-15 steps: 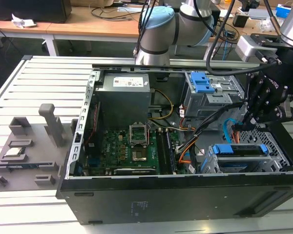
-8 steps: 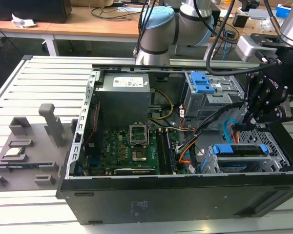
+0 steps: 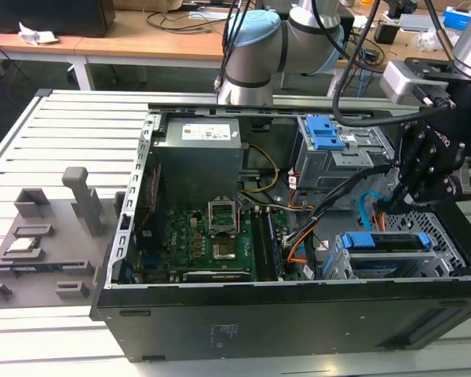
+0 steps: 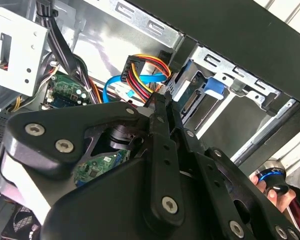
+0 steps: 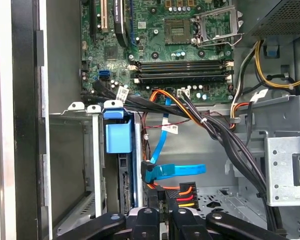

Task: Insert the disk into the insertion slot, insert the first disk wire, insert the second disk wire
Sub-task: 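Insert the first disk wire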

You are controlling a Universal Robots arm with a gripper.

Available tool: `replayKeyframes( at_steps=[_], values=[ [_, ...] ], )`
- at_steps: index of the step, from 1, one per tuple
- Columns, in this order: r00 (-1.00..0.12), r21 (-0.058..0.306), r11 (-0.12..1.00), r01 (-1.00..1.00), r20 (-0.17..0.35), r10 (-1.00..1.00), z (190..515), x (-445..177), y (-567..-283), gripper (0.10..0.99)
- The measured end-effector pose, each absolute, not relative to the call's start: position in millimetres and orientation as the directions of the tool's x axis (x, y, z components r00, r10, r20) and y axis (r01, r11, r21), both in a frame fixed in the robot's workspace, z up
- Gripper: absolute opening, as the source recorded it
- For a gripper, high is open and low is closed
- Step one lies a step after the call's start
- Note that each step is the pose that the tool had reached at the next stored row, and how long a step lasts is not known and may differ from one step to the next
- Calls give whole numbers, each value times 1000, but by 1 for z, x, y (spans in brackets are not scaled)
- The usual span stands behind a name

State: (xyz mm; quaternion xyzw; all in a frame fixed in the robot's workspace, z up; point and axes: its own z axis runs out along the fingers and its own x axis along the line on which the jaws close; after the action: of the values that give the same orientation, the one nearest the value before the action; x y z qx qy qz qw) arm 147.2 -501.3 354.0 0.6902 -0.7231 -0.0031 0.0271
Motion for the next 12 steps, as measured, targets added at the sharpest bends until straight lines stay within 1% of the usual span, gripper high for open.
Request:
replayKeyframes(
  at_steps=[12],
  values=[
    [-46, 42, 48, -998, 43, -998, 352, 147, -518, 169]
  ],
)
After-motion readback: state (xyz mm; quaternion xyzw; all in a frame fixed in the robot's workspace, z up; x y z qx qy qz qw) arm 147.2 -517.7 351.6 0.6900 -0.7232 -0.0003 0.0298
